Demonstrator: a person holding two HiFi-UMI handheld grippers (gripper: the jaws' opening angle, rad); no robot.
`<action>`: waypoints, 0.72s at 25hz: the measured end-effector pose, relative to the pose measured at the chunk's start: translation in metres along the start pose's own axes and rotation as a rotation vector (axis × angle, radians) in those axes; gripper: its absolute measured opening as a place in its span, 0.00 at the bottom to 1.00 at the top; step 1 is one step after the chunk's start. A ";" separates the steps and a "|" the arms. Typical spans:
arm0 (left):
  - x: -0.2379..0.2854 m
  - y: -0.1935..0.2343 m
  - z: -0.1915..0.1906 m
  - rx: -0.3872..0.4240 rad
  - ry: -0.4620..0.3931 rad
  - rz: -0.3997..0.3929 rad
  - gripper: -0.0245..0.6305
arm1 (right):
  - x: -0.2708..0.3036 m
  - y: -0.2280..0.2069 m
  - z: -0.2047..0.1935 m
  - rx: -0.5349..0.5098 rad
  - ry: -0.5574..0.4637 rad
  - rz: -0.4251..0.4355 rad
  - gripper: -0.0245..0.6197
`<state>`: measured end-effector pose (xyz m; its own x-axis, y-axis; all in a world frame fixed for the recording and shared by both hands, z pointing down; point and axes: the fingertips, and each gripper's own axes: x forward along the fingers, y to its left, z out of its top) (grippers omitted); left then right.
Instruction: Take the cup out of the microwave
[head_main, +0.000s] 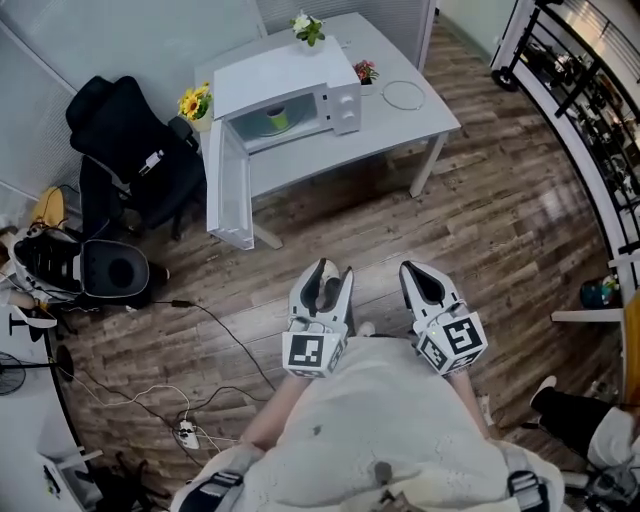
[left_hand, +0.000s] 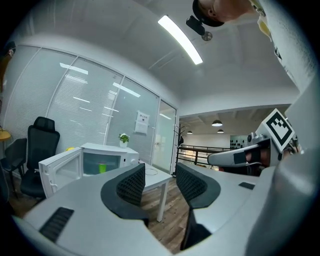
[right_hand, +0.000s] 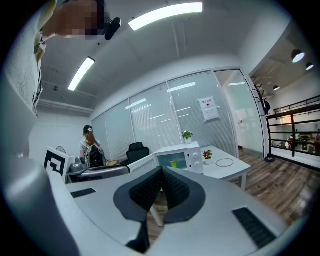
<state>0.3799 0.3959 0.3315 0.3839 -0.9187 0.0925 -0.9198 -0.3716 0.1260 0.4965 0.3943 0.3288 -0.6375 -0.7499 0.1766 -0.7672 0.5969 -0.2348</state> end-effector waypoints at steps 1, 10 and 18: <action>0.007 0.001 -0.002 0.005 0.001 -0.007 0.35 | 0.003 -0.005 -0.001 0.003 -0.001 -0.008 0.05; 0.079 0.020 -0.015 0.008 0.000 -0.072 0.35 | 0.048 -0.057 -0.001 -0.007 -0.026 -0.075 0.05; 0.176 0.054 -0.024 0.009 -0.005 -0.095 0.35 | 0.118 -0.125 0.005 0.002 -0.030 -0.106 0.05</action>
<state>0.3994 0.2169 0.3781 0.4693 -0.8799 0.0751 -0.8798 -0.4585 0.1255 0.5178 0.2298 0.3743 -0.5503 -0.8171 0.1716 -0.8301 0.5133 -0.2179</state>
